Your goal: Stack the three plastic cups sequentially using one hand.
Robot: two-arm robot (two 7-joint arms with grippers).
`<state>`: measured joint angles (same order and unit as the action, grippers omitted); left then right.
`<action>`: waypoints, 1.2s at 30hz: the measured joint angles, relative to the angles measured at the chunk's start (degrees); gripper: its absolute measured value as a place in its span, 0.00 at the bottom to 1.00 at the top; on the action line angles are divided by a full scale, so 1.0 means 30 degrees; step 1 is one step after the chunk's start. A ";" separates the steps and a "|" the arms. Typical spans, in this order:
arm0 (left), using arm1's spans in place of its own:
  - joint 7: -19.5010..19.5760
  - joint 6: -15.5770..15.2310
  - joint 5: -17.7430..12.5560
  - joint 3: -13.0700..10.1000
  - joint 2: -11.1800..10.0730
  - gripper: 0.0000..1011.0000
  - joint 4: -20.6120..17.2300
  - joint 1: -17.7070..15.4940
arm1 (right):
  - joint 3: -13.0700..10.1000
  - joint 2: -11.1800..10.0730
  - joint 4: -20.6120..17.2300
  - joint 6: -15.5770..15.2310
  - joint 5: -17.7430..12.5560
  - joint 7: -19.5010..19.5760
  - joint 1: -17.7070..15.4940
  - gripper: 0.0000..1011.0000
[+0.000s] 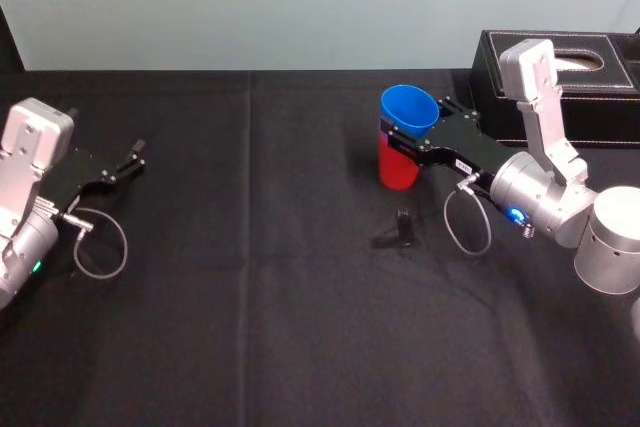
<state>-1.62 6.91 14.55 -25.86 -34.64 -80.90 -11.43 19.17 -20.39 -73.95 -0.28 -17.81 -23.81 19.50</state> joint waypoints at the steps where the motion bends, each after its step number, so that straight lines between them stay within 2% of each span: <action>1: 0.0000 0.0000 0.0000 0.0000 0.0000 0.99 0.0000 0.0000 | 0.0000 0.0001 -0.0001 0.0000 -0.0001 -0.0001 0.0000 0.72; 4: 0.0000 0.0000 0.0001 0.0000 -0.0001 0.99 0.0000 0.0001 | -0.0003 0.0004 -0.0006 -0.0001 -0.0013 0.0001 0.0001 0.74; 5: 0.0000 0.0000 0.0000 0.0000 -0.0001 0.99 0.0000 -0.0001 | -0.0005 0.0008 -0.0009 -0.0001 -0.0020 0.0004 0.0003 0.78; 8: 0.0000 0.0000 0.0000 0.0000 -0.0001 0.99 0.0000 0.0000 | -0.0008 0.0012 -0.0014 -0.0001 -0.0027 0.0006 0.0006 0.82; 9: 0.0001 0.0000 0.0000 0.0000 0.0000 0.99 0.0000 0.0001 | -0.0009 0.0013 -0.0016 -0.0001 -0.0028 0.0006 0.0008 0.87; 15: 0.0001 0.0000 0.0000 0.0000 0.0000 0.99 0.0000 -0.0001 | -0.0022 0.0023 -0.0016 -0.0001 -0.0038 0.0008 0.0016 0.99; 26: 0.0000 0.0000 0.0000 0.0000 0.0000 0.99 -0.0001 0.0001 | -0.0047 0.0028 -0.0044 0.0036 -0.0057 0.0013 -0.0014 0.99; 36: 0.0000 0.0000 0.0000 0.0000 0.0000 0.99 0.0000 0.0000 | -0.0878 -0.0458 -0.1769 0.0569 -0.0616 0.0138 -0.1739 0.99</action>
<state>-1.62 6.91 14.55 -25.86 -34.64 -80.90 -11.43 16.53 -21.76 -79.26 1.42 -19.66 -23.39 14.28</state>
